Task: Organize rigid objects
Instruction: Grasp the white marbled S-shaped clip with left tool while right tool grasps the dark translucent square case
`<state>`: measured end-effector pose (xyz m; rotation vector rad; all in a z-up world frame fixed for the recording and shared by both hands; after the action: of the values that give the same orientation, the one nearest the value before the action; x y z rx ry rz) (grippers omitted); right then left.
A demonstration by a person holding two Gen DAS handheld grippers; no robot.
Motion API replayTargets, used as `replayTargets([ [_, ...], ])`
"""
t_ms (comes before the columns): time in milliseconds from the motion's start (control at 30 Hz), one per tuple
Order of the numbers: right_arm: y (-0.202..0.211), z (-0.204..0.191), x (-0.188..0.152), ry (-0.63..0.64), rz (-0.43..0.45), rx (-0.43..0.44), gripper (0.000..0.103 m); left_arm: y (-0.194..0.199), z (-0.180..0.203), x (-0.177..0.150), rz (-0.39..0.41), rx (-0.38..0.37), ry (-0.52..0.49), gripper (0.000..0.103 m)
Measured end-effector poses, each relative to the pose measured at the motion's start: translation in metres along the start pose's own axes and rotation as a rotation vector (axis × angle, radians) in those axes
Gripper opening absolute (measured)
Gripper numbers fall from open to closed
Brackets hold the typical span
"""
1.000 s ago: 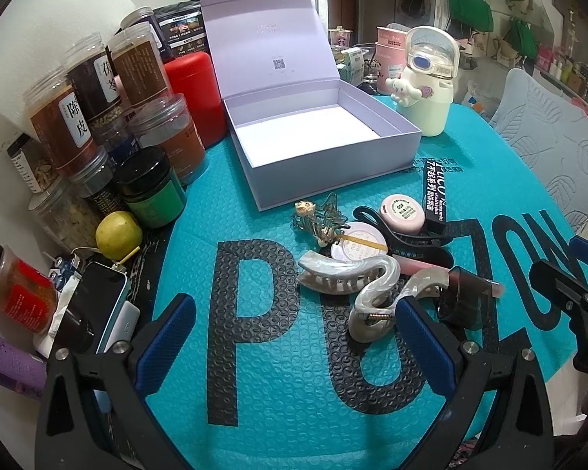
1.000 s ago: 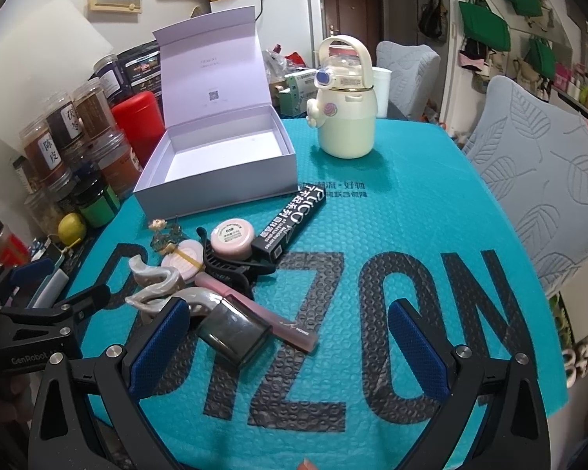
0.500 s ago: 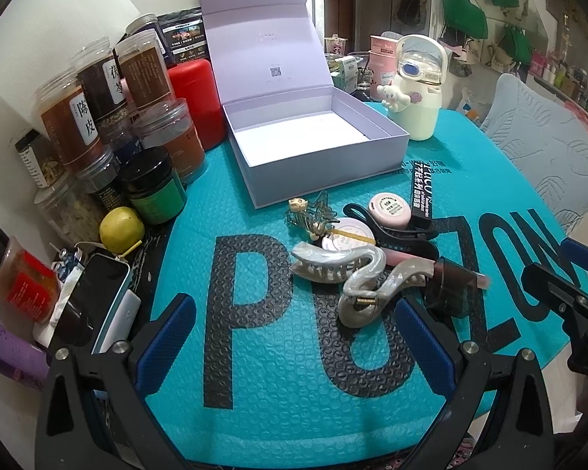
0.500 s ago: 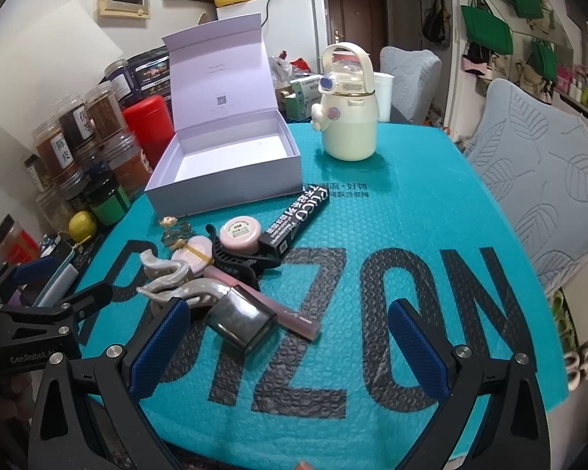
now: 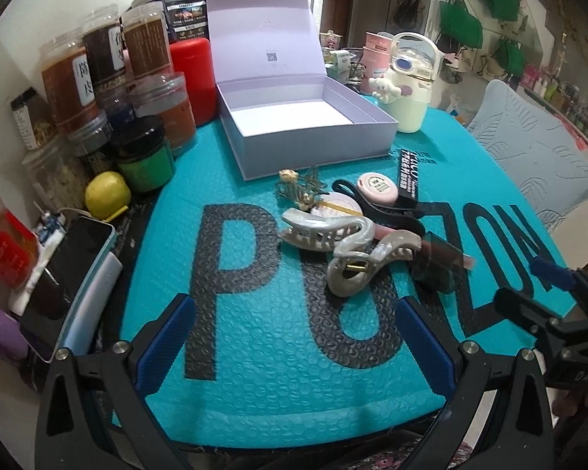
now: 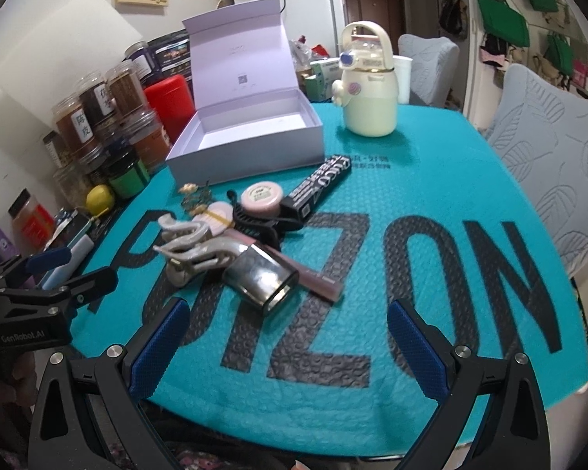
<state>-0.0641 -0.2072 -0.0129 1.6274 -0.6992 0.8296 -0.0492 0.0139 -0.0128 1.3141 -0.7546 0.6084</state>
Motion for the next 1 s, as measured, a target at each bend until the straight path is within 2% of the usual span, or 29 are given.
replayTargets([
  [233,-0.014,-0.001,-0.01,0.002,-0.02,0.052,0.096,-0.01,0.001,-0.004,-0.008,-0.046,-0.004,0.103],
  [367,-0.026,-0.003,-0.013,0.009,-0.033,0.082,0.088,-0.018,-0.001,0.0,-0.014,-0.055,-0.014,0.103],
  [633,-0.051,-0.013,-0.008,0.081,-0.042,0.12,0.082,-0.037,-0.005,0.013,-0.022,-0.067,-0.063,0.103],
  [833,-0.069,-0.017,-0.002,0.112,-0.069,0.139,0.078,-0.053,-0.005,0.025,-0.037,-0.121,-0.076,0.103],
  [1000,-0.079,-0.022,0.001,0.178,-0.086,0.141,0.071,-0.064,0.006,0.035,-0.04,-0.159,-0.151,0.103],
])
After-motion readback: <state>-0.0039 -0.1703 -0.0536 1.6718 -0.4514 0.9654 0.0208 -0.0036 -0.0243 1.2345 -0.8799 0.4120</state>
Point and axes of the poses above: each gripper's, at about its wrist camera, not at the fingertips, and y roughly against the way its jaws point, z to its right, x to its top, the point moved 1 cm from there along -y, roughly the way its jaws point, and after that the axes turned 12 degrees about z, right-handed, at the moved point
